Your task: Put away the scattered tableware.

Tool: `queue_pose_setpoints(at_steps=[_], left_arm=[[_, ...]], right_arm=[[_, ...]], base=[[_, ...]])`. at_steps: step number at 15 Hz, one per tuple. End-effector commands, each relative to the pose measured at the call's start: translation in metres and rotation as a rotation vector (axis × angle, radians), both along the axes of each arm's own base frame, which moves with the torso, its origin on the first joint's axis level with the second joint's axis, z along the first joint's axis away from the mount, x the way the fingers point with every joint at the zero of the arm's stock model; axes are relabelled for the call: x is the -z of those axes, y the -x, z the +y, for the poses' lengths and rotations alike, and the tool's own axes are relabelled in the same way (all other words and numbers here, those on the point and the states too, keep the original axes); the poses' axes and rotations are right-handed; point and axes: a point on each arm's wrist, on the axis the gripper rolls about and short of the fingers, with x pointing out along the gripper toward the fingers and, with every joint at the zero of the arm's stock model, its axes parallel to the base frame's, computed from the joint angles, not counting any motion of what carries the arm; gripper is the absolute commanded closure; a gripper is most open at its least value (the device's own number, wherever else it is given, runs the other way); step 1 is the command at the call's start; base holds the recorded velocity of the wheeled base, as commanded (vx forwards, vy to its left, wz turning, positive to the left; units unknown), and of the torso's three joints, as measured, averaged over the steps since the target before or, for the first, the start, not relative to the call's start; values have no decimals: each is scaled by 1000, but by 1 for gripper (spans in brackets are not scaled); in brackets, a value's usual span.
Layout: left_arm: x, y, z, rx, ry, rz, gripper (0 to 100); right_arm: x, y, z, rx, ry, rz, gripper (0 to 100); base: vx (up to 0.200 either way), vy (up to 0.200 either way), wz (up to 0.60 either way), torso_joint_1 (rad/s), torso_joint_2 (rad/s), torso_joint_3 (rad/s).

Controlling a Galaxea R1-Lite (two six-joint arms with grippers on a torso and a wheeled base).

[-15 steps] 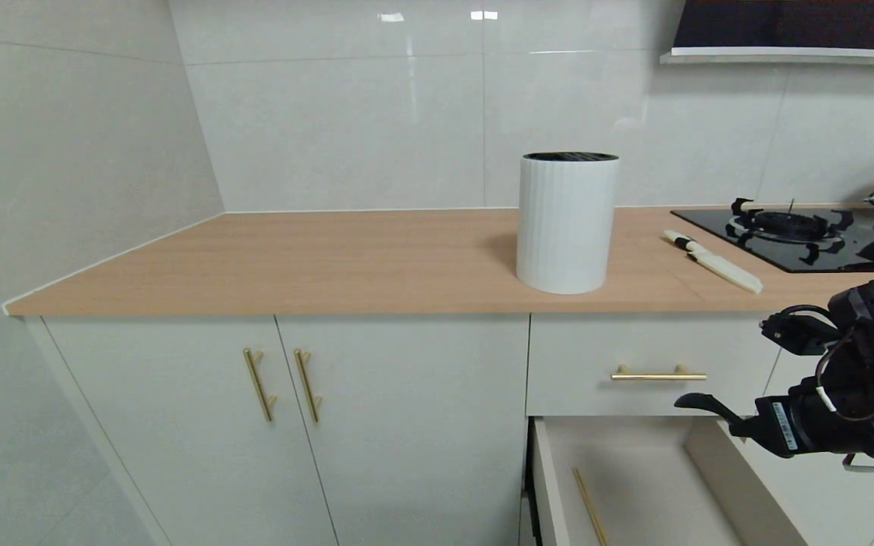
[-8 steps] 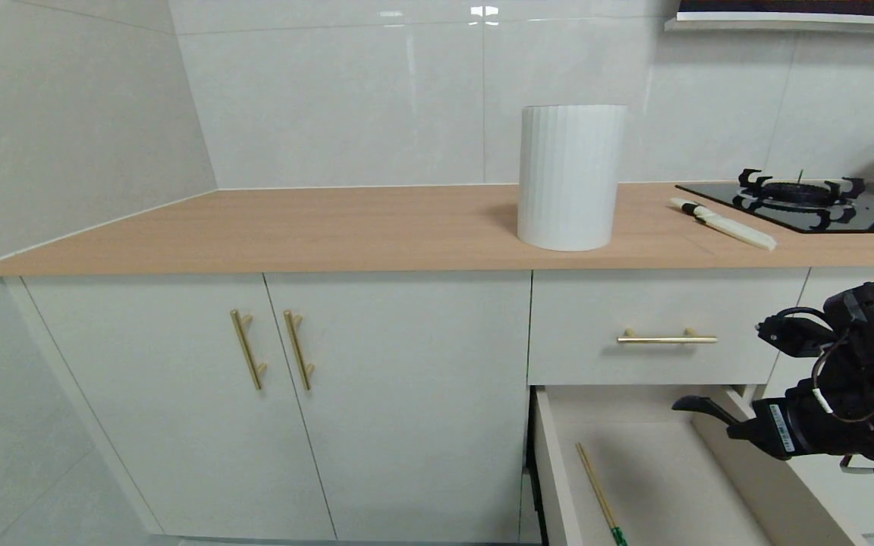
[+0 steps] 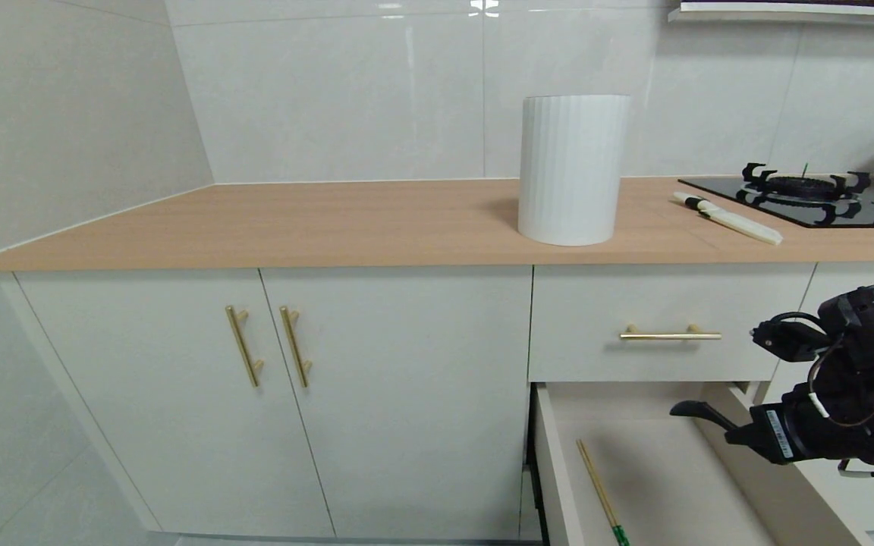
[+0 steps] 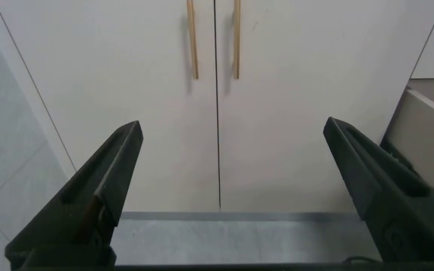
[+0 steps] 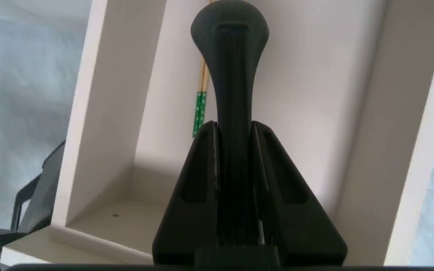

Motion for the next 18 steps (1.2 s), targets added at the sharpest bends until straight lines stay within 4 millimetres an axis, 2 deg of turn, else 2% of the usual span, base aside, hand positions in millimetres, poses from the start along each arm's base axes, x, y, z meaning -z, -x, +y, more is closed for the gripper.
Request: queue_pose_setpoints(at_steps=[1,6,13,14,15,18], left_arm=[[0,0,0,0,0,0,0],[0,0,0,0,1,0,0],[0,0,0,0,0,0,0],[0,0,0,0,0,0,0],[0,0,0,0,0,0,0],[0,0,0,0,0,0,0]], right_arm=[[11,-3,2,-30,21,38,100],[35,-27,6,7,-3,69,100],[101,-54,8,23,34,200,100],[105,-55,8,25,39,205,100],[127,-61,8,47,80,224,100],[147,-66,8,73,130,220,100]], base=[[0,0,0,-129,207,119],[0,0,0,-19,39,23],[0,0,0,0,0,0],[0,0,0,0,0,0],[0,0,0,0,0,0],[0,0,0,0,0,0]])
